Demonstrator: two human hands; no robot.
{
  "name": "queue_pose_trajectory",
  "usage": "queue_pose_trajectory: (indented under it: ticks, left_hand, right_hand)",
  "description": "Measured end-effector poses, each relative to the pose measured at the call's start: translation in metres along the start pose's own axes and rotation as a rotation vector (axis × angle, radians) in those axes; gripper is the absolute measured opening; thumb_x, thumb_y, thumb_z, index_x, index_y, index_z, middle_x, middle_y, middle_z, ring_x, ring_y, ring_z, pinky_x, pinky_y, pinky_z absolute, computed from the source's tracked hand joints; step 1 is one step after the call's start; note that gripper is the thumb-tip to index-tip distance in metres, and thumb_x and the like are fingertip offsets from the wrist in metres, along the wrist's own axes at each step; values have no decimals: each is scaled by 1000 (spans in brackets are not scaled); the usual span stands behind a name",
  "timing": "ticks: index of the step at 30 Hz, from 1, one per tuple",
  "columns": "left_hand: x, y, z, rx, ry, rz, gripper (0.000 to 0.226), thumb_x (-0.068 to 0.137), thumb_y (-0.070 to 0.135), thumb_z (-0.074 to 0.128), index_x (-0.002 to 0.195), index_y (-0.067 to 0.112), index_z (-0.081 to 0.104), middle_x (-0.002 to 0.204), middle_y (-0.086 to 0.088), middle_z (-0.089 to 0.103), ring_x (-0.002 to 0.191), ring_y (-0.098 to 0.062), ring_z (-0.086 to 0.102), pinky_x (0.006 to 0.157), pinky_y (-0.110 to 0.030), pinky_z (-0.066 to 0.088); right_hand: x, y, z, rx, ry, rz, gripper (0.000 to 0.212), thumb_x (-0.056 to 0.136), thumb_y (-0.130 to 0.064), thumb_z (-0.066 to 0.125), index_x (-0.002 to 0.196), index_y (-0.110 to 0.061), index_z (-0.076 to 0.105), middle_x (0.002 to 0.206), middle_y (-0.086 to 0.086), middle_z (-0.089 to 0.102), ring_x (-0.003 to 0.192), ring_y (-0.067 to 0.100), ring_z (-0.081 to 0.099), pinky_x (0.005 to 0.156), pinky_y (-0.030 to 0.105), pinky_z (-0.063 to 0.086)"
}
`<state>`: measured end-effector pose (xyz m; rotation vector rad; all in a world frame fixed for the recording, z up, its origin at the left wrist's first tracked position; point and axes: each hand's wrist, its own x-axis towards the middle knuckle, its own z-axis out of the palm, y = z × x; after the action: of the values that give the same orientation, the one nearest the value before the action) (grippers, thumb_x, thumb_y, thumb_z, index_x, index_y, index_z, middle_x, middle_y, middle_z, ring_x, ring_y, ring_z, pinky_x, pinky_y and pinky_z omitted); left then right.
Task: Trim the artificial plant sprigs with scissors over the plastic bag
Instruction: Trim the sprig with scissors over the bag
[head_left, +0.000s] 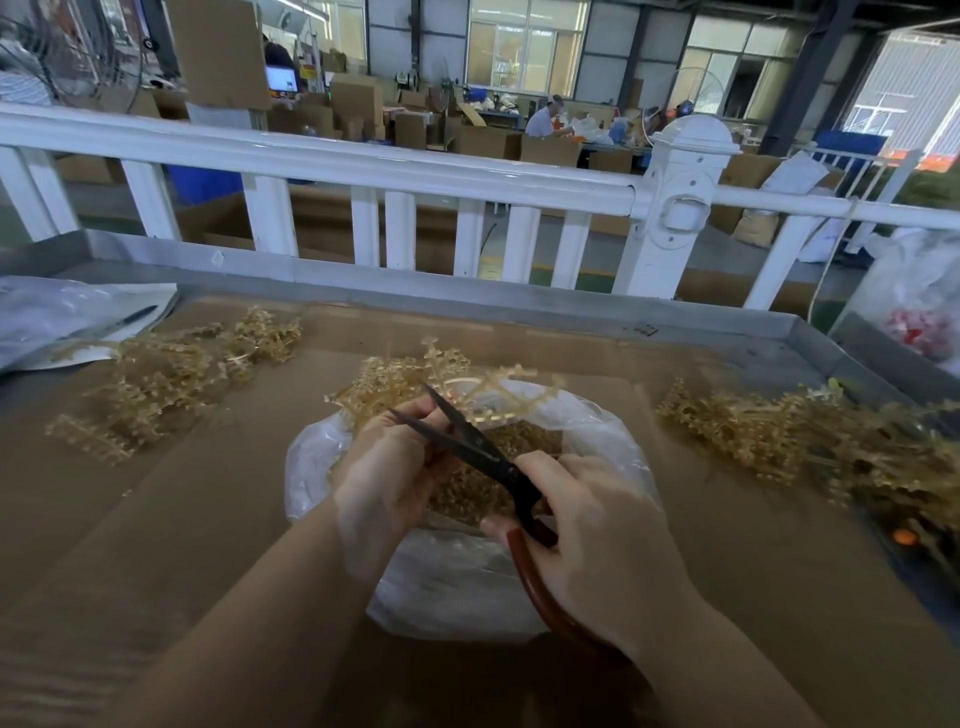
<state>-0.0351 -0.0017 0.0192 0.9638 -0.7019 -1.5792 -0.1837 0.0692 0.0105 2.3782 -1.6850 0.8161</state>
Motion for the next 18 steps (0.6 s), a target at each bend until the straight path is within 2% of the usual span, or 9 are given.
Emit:
queue_pose_trajectory:
  ticks: [2,6,10,13,15,18]
  left_hand:
    - [2,-1,-1,-23,24,6,19,93,-2,49,77,4,57,61,-6,60,47,-11,60,44,-19,50]
    - [8,-4,-5,-34,80,-18,20,92,-6,46,79,5,57,65,-7,60,55,-14,60,44,-19,51]
    - [12,-7,-7,-68,67,-37,17,92,0,51,79,7,60,66,-6,62,58,-12,60,56,-24,52]
    - [11,-7,-8,-78,16,-43,21,92,-2,49,78,8,60,58,-4,67,53,-11,65,53,-23,55]
    - [9,-6,-7,-64,-51,-41,25,93,-4,46,75,7,59,57,-5,66,50,-11,64,51,-20,54]
    - [7,-4,-7,-72,-97,-56,26,92,-2,49,71,9,59,58,-4,65,49,-10,62,52,-19,54]
  right_hand:
    - [-2,-2,1,18,73,-37,43,84,-57,49,105,-22,63,87,-9,63,81,9,57,70,18,46]
    - [-2,-4,0,94,156,-53,42,86,-53,53,109,-19,62,90,-8,62,83,9,56,74,20,45]
    - [-1,-4,-3,41,6,-53,44,85,-60,48,107,-24,61,88,-11,63,81,7,56,71,17,44]
    - [-1,-1,2,68,-60,49,40,84,-65,41,100,-31,55,80,-16,54,76,3,50,65,14,39]
    - [0,4,5,70,-69,97,36,85,-65,41,98,-32,51,76,-15,50,73,3,46,60,13,33]
    - [0,9,7,73,-85,119,29,86,-64,42,92,-36,45,71,-13,47,69,4,44,56,13,31]
